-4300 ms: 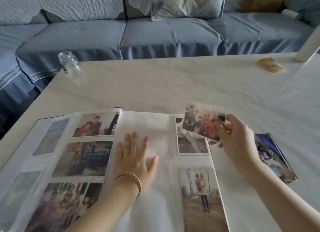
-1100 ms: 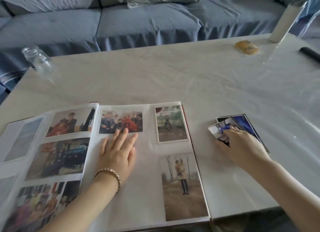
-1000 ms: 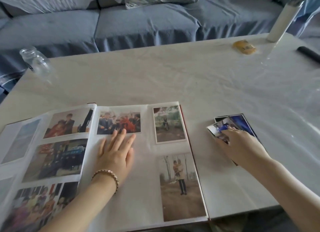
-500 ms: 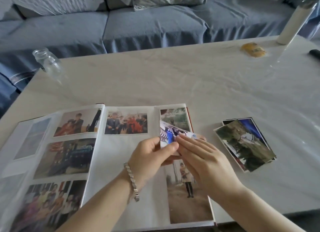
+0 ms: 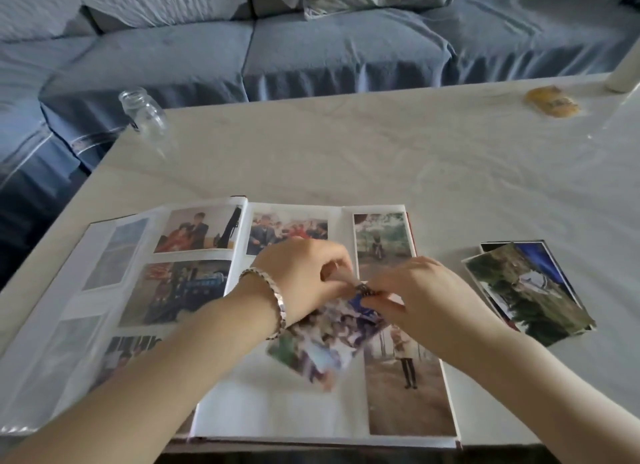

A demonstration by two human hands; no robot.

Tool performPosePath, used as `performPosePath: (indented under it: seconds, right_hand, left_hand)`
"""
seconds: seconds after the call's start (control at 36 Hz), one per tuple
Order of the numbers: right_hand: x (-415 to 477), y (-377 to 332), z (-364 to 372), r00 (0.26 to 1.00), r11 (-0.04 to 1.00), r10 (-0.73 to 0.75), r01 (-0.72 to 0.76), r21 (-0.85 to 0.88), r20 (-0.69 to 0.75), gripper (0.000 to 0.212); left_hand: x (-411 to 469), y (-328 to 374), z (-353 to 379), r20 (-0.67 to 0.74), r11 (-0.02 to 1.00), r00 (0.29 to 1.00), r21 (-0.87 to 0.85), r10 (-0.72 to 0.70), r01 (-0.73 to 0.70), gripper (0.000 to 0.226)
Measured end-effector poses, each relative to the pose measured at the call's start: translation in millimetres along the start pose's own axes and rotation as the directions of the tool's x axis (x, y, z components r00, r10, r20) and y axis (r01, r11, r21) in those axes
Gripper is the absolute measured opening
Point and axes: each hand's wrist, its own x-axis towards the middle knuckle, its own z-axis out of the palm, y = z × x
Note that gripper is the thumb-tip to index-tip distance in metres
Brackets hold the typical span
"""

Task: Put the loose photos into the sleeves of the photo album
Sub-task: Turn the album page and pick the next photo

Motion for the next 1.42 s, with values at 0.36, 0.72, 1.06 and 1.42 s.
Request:
performPosePath:
  seconds: [0.36, 0.72, 1.06, 1.42]
  right_hand:
    - [-40, 54, 11, 0.677, 0.747, 0.629, -0.391, 0.538, -0.381, 0.006]
    - [-46, 29, 32, 0.822, 0.833, 0.495, -0.358, 0.422, -0.28, 0.011]
    - [-41, 23, 25, 0.837, 0.704, 0.546, -0.467, 0.534, 0.012, 0.005]
    - [4, 21, 36, 0.779, 0.512, 0.539, -0.604, 0.611, 0.32, 0.011]
  left_hand:
    - [-40, -62, 78, 0.016, 0.841, 0.935, 0.444, -0.354, 0.31, 0.092]
    - [-56, -68, 100, -0.275, 0.748, 0.881, 0.467, -0.384, 0.471, 0.073]
    - [-54, -70, 102, -0.317, 0.745, 0.888, 0.489, -0.333, 0.454, 0.076]
    - [-54, -73, 106, -0.353, 0.749, 0.884, 0.483, -0.307, 0.453, 0.076]
